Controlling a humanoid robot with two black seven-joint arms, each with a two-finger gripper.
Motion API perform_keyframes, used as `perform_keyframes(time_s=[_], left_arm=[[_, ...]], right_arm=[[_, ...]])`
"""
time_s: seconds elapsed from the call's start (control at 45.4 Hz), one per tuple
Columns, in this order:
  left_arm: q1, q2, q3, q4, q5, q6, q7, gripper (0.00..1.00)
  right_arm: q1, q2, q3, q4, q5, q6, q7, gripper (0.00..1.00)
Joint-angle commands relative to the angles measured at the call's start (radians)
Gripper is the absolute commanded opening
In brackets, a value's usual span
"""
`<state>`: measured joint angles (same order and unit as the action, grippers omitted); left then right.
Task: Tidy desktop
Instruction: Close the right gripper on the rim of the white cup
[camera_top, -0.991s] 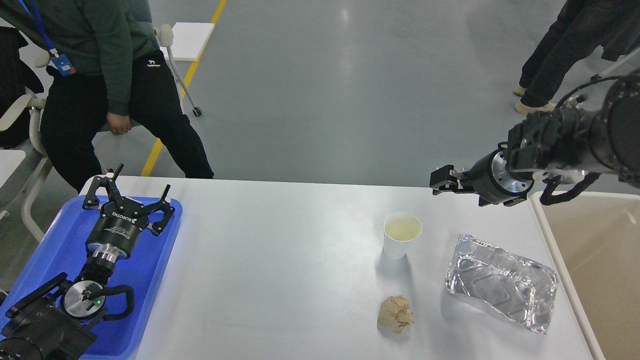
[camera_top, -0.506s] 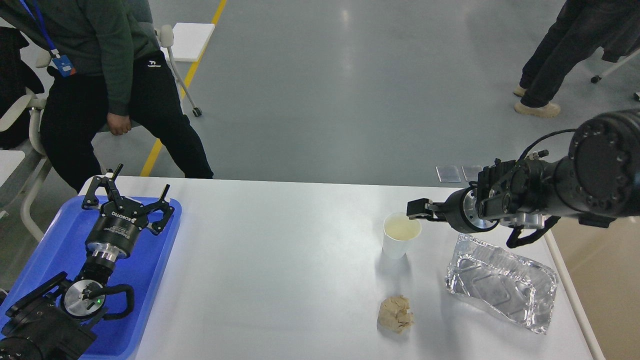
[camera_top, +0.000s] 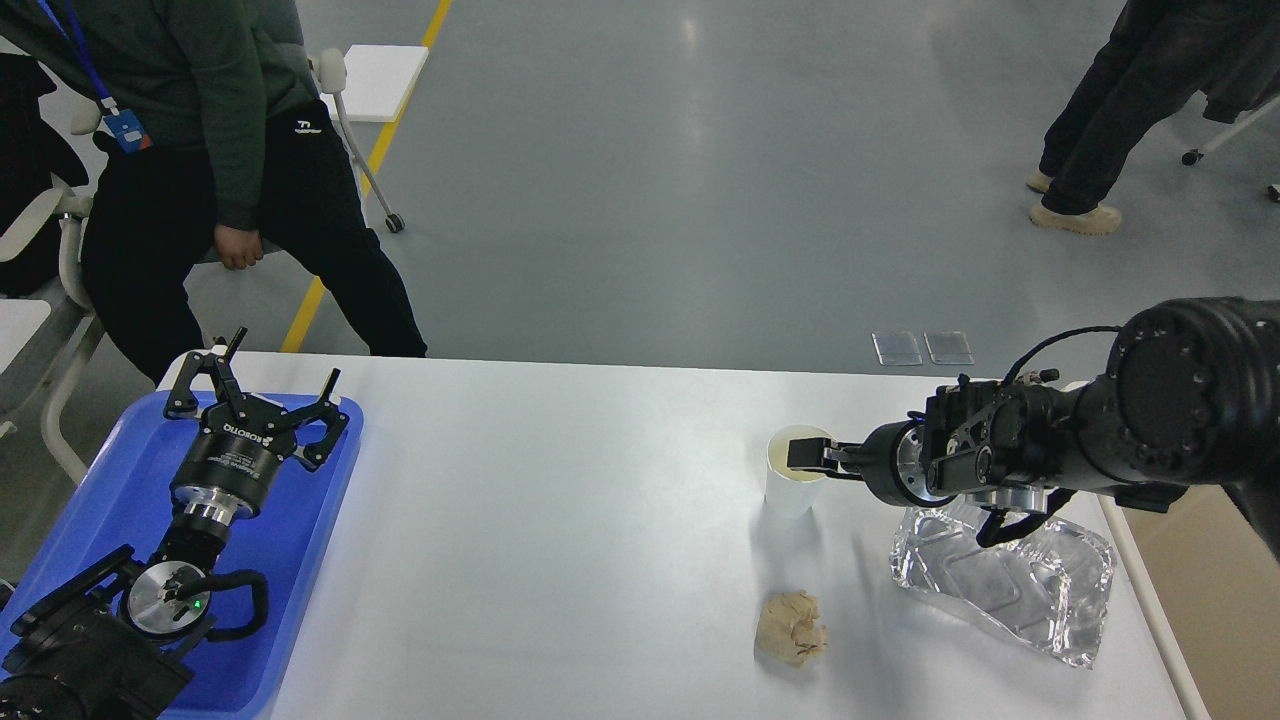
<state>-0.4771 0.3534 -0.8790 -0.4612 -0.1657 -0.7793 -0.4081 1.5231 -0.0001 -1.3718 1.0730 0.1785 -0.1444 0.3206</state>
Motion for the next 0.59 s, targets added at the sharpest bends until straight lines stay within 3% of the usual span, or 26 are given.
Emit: perform_keyframes(time_s=[0.0,0.418,0.528,0.572], left_arm=[[-0.001,0.001,0.000,0.001,0.000,0.000,0.000,0.99],[0.000,-0.001,0.000,-0.001,0.000,0.000,0.000,0.99],[0.000,-0.001,0.000,0.001,0.000,0.000,0.000,0.99],[0.000,-0.001,0.000,-0.001,0.000,0.000,0.000,0.99]], right_arm=[[-0.064,0.000,0.011,-0.044,-0.001,-0.047,0.000,0.99],[-0.149,0.000,0.011,-0.116,-0.016,-0.149,0.000,0.96],[-0.153,0.000,0.011,-0.116,-0.024,-0.155,0.003,0.72],[-0.150,0.000,0.014,-0.114,-0.034,-0.159,0.005,0.58]])
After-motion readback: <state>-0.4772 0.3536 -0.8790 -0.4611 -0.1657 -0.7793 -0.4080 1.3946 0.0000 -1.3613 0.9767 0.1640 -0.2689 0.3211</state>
